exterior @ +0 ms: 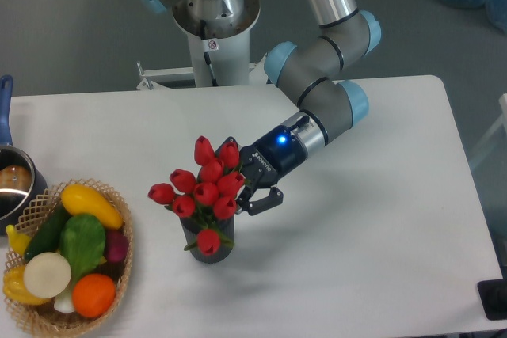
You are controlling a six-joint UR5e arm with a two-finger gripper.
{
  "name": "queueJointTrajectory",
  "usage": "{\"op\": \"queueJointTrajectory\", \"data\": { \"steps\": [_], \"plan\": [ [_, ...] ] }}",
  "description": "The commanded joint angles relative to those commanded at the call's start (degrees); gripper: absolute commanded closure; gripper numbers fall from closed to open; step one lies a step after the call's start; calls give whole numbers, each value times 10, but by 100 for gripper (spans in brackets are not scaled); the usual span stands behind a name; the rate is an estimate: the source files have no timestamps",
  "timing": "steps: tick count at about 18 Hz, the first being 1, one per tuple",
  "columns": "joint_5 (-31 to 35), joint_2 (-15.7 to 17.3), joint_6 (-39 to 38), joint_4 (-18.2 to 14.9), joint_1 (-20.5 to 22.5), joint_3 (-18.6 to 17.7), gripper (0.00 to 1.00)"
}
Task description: Insert the flowers into the vase
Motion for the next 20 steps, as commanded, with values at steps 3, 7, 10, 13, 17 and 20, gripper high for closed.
{"op": "queueJointTrajectory", "data": {
  "steps": [3, 7, 10, 13, 17, 20],
  "plan": [
    [1, 0, 3, 0, 0, -2, 9],
    [5, 3, 0, -1, 3, -6, 0],
    [11, 7, -7, -3, 7, -8, 0],
    [24, 18, -8, -4, 15, -15, 0],
    [117, 58, -83, -5, 31, -15, 0],
    [162, 97, -126, -7, 39, -14, 0]
  ]
}}
